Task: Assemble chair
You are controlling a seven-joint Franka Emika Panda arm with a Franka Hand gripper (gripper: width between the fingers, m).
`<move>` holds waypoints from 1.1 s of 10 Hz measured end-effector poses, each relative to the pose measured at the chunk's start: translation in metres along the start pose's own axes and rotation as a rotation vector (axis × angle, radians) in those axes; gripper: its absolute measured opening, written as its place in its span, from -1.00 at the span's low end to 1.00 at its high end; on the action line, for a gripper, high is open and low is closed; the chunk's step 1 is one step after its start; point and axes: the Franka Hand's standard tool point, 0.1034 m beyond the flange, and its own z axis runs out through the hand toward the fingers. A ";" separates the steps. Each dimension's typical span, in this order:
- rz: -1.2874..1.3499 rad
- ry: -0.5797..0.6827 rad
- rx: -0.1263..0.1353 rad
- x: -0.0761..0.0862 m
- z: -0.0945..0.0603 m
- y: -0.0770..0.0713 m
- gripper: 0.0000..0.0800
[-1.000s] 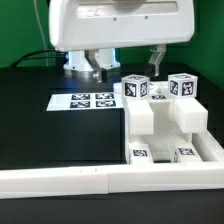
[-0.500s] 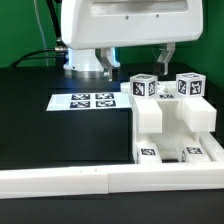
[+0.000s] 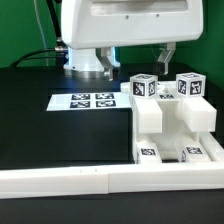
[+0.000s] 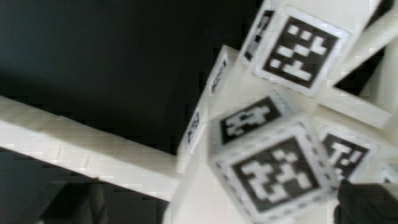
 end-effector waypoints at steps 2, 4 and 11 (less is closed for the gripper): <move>-0.025 0.013 -0.003 0.005 -0.009 -0.008 0.62; -0.022 0.015 -0.009 -0.001 -0.002 -0.006 0.62; -0.022 0.002 -0.020 -0.010 0.020 -0.001 0.62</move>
Offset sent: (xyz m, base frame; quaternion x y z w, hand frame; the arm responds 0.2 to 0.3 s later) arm -0.0119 0.0005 -0.0150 0.0035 0.0274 -0.0204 0.9994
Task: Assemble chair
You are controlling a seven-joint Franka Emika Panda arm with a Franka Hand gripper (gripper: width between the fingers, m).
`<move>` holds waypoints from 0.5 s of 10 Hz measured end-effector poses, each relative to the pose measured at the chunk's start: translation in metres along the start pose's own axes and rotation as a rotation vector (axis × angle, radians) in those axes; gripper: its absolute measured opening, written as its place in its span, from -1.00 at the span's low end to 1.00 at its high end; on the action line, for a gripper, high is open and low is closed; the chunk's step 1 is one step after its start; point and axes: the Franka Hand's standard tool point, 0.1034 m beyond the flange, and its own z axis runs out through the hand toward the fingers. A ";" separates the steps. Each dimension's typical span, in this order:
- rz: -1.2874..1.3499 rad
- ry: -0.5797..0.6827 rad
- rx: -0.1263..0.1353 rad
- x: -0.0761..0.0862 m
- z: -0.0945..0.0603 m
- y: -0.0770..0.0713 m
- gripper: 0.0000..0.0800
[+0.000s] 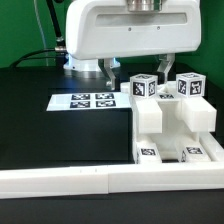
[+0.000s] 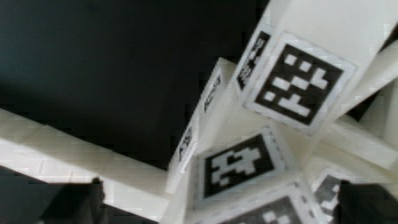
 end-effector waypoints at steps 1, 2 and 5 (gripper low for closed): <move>0.001 0.000 0.000 0.000 0.000 0.000 0.27; 0.002 0.000 0.000 0.000 0.000 0.000 -0.08; 0.071 0.000 0.001 0.000 0.000 0.001 -0.29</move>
Offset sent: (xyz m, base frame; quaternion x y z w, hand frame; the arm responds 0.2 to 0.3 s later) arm 0.0000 0.0000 0.0000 0.0000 0.0000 0.0650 0.9979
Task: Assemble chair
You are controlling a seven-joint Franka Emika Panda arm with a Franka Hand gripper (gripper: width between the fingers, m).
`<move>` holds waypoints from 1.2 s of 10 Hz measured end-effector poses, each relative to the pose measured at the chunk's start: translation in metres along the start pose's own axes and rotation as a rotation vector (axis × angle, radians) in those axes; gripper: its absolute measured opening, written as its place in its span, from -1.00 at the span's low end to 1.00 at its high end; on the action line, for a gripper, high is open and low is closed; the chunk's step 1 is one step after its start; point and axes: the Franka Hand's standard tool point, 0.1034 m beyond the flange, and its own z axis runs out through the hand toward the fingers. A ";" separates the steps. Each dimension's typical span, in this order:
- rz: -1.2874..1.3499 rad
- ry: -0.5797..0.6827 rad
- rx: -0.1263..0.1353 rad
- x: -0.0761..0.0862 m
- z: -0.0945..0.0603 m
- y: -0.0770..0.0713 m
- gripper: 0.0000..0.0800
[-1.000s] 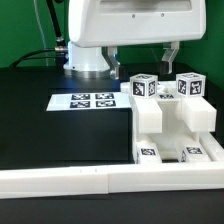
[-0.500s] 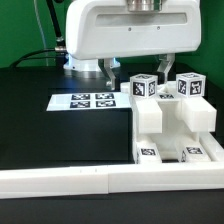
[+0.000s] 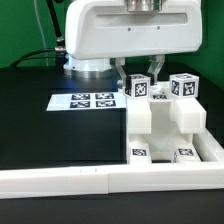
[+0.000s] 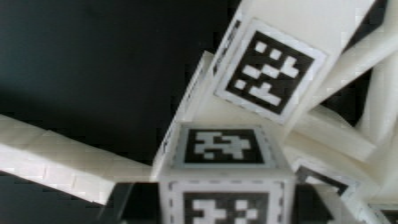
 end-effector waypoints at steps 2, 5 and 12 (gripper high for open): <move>0.152 0.000 0.000 0.000 0.000 0.000 -0.29; 0.367 -0.001 0.001 0.000 0.000 0.000 -0.29; 0.753 -0.028 0.004 -0.004 0.000 -0.008 -0.28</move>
Offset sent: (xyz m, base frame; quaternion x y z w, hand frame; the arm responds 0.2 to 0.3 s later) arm 0.0000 0.0000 0.0000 0.0000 0.0000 0.1296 0.9916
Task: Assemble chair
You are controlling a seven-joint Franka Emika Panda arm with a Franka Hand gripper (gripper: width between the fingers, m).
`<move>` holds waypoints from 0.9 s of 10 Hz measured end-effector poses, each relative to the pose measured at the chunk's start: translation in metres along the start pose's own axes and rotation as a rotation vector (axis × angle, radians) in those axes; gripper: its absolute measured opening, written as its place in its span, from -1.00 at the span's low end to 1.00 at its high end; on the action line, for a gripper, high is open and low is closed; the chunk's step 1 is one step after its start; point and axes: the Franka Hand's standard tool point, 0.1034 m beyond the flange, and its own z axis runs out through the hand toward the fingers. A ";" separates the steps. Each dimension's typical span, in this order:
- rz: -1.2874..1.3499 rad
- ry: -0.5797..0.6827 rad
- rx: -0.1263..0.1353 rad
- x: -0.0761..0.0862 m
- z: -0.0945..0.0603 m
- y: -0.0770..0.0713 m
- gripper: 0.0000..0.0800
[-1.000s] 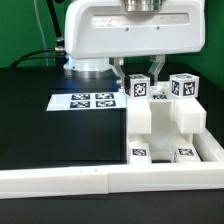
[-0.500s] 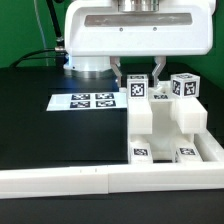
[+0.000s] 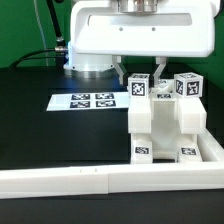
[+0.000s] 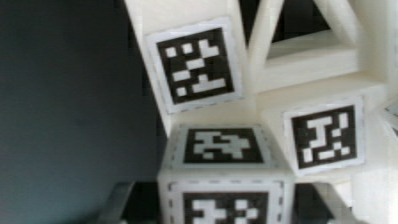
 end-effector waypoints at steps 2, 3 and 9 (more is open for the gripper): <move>0.082 -0.016 -0.004 -0.005 -0.001 -0.003 -0.28; 0.105 -0.021 -0.006 -0.007 -0.001 -0.004 -0.28; 0.238 -0.052 -0.024 -0.015 -0.001 -0.003 -0.28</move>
Offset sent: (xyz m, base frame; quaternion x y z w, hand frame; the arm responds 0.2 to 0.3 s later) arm 0.0000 0.0000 0.0000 0.0000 0.0000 0.1938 0.9810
